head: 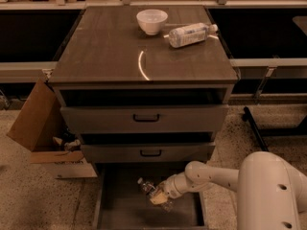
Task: Place water bottle into bottom drawer
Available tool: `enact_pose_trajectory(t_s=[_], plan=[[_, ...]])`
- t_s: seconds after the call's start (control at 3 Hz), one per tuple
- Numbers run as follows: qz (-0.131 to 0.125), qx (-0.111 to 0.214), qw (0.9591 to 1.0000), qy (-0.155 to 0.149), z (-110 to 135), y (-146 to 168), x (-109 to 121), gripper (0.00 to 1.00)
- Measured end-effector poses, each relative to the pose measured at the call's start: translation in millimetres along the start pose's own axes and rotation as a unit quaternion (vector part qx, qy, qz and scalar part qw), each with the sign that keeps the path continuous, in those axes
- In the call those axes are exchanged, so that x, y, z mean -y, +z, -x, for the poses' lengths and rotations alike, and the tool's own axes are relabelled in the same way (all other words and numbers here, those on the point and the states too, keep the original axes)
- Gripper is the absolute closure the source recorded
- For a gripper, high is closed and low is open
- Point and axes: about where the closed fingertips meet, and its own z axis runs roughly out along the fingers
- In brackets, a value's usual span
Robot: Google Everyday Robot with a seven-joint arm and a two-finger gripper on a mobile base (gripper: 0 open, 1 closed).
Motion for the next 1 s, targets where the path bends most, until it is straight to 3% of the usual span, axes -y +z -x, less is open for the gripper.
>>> enact_pose_trajectory(t_s=[0.33, 1.0], plan=[[0.001, 0.007, 1.0000, 0.007, -12, 22, 10, 0.73], [0.003, 0.005, 0.9995, 0.029, -35, 34, 17, 0.27]])
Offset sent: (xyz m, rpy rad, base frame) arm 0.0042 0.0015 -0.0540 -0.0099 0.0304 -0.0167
